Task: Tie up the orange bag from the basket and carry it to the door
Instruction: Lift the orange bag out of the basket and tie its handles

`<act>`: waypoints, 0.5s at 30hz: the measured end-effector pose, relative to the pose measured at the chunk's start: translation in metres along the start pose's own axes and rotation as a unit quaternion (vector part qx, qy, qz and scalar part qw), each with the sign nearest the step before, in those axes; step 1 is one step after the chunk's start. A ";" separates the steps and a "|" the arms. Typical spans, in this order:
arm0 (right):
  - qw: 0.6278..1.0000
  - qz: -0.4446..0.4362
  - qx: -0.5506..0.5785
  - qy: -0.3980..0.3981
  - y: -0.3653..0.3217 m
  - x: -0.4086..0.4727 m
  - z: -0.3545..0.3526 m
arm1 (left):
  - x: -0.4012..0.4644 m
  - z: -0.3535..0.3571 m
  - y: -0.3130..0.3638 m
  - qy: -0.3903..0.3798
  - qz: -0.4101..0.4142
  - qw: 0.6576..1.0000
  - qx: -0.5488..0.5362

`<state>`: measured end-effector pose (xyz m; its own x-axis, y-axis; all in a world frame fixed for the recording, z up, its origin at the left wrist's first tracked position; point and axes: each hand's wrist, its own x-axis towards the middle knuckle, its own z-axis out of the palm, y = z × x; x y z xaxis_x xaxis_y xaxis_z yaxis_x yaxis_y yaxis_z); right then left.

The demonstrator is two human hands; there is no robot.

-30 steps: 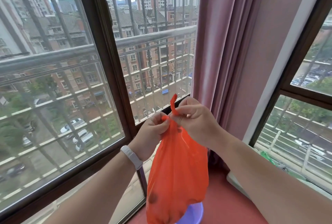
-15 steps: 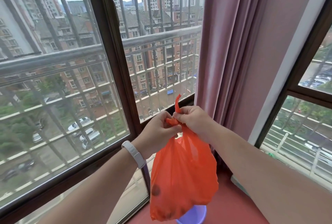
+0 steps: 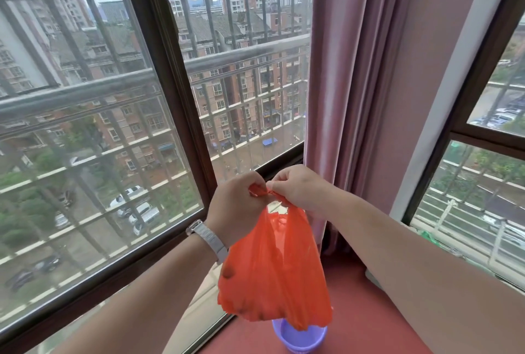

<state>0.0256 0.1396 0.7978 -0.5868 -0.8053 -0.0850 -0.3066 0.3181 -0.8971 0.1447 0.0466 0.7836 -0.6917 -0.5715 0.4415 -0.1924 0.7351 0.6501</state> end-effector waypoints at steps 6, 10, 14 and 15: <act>0.996 0.007 0.011 -0.085 -0.006 -0.010 -0.010 | 0.008 -0.006 -0.001 -0.002 -0.047 0.998 -0.045; 0.994 0.003 -0.017 -0.105 -0.002 -0.015 -0.014 | 0.010 -0.007 0.000 0.010 -0.072 0.995 -0.067; 0.995 -0.010 0.014 -0.098 0.004 -0.019 -0.014 | 0.009 -0.007 0.005 -0.005 -0.066 0.997 -0.045; 0.995 -0.009 0.022 -0.098 0.005 -0.021 -0.012 | 0.008 -0.006 0.006 -0.009 -0.068 0.997 -0.042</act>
<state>0.0269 0.1642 0.8004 -0.4220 -0.8946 -0.1472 -0.2799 0.2830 -0.9174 0.1419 0.0441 0.7950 -0.6752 -0.6571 0.3350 -0.2274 0.6175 0.7529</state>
